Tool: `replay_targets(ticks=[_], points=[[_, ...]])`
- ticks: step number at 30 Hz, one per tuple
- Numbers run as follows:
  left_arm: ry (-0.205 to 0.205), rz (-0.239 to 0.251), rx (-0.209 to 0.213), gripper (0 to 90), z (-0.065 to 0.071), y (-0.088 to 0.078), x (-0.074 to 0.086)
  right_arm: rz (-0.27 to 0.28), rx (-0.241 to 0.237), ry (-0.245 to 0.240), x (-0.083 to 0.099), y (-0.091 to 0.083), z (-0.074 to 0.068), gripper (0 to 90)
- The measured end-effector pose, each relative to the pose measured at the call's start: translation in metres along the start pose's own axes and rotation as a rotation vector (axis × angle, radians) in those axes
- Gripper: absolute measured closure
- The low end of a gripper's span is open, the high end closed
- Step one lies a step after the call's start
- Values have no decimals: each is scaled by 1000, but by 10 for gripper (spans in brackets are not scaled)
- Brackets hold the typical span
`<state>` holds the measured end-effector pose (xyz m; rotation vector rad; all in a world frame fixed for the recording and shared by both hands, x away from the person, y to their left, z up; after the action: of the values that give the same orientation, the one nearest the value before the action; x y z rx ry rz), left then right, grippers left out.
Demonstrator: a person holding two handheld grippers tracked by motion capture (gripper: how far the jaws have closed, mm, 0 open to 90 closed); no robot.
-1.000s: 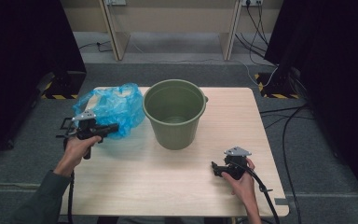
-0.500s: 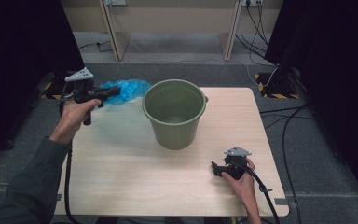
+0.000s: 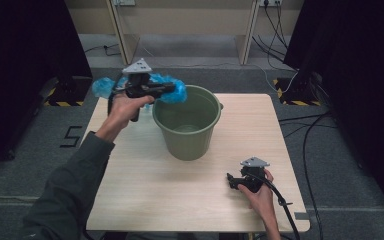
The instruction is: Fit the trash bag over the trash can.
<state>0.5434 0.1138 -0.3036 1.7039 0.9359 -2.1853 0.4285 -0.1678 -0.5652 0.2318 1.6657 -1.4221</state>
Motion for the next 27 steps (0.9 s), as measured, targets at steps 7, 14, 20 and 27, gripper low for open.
replay_targets(ticks=[7, 14, 20, 27], points=[[70, -119, 39, 857, 33, 47, 22, 2, 0, 0, 0, 0, 0, 144], [90, -249, 47, 659, 42, 61, 46, 2, 0, 0, 0, 0, 0, 144], [138, -264, 54, 464, 57, 29, 32, -1, 0, 0, 0, 0, 0, 140], [93, -289, 35, 500, 37, 24, 33, -1, 2, 8, 0, 1, -1, 139]])
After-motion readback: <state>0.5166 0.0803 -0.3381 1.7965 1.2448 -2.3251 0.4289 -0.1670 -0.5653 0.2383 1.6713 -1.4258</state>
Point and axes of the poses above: each handheld gripper's, and its own axes: y roughly forward along the jaws, x roughly out of its underside, z roughly to its right, the point moved 7 cm from there along y, roughly forward along the jaws, and after that the axes turned 5 degrees about -y, right-handed, at the moved point
